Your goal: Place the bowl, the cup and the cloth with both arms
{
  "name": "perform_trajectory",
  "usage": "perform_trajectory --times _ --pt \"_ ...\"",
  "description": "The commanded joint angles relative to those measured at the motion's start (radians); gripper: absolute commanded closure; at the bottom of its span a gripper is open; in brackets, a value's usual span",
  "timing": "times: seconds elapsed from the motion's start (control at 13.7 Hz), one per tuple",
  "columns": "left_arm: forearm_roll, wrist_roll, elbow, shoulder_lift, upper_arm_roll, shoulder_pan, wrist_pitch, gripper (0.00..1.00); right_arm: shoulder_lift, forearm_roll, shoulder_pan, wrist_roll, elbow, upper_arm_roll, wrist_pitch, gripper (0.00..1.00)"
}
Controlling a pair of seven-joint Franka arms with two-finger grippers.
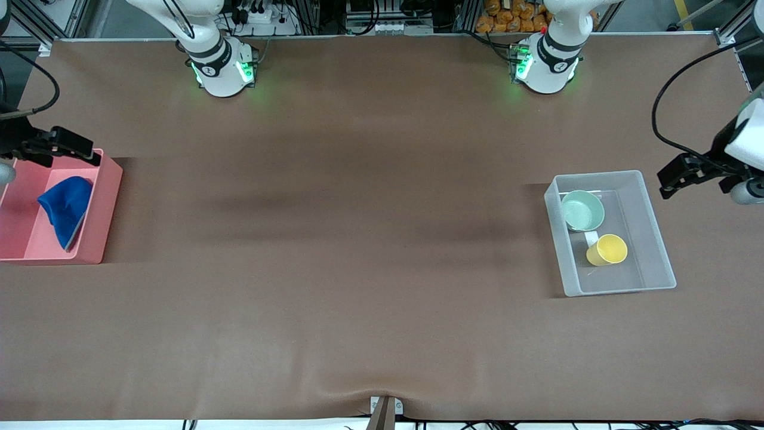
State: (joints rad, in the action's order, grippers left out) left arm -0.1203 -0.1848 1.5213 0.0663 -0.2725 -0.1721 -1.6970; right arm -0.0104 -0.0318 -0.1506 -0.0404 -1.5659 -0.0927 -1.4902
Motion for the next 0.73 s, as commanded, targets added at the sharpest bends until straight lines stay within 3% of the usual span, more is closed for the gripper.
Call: perform_trajectory --times 0.0,0.15,0.29,0.66 --pt "0.048 0.004 0.014 -0.043 0.194 0.162 0.036 0.0 0.03 0.072 0.064 0.004 -0.019 0.057 0.013 0.0" --pt "0.051 0.005 0.026 -0.054 0.277 0.239 0.051 0.0 0.033 0.073 0.095 -0.045 0.018 0.097 0.053 0.0" --pt "0.095 -0.007 0.057 -0.075 0.312 0.266 0.051 0.0 0.035 0.06 0.085 -0.053 0.024 0.096 0.054 0.0" --pt "0.126 0.005 0.109 -0.117 0.322 0.26 0.059 0.0 0.05 0.053 0.091 -0.035 0.055 0.085 0.073 0.0"
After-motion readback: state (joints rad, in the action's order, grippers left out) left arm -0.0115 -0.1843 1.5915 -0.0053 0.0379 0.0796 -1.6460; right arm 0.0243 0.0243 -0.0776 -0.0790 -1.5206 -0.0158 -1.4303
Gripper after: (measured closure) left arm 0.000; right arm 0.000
